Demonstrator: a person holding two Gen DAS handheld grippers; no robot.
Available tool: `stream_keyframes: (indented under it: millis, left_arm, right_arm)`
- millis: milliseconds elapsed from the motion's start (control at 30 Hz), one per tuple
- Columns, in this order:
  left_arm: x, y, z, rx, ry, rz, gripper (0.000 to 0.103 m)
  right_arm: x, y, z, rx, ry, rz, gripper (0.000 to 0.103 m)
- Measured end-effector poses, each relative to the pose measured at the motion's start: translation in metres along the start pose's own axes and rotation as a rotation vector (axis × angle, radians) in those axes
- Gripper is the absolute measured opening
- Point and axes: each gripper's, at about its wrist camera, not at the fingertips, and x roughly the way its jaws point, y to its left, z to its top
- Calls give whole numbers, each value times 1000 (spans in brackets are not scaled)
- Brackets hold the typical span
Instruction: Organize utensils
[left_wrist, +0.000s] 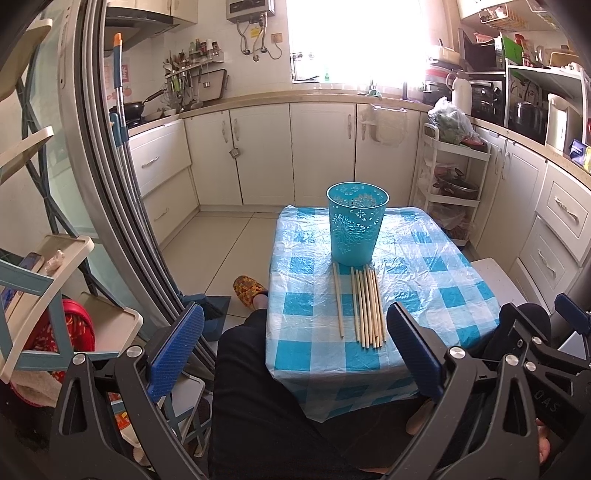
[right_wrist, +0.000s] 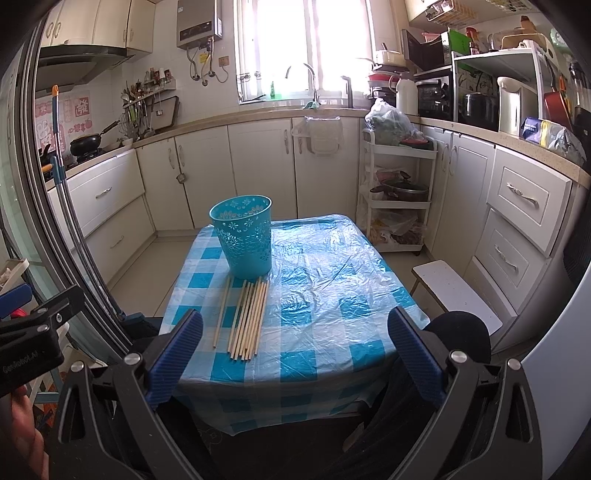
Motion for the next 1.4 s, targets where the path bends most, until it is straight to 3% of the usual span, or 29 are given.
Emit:
stream_keyframes:
  millis: [767,1167,1400]
  left_arm:
    - [-2,6,0,-14,-13,-51,95]
    - [0,4,1,2,-39,-31,95]
    - [16,3,0,4,0,-65,95]
  right_arm:
    - [1,8,0,-24,-7,12,96]
    - [6,12,0,-32,3,24,96]
    - [18,11,-1,-37,23,23,96]
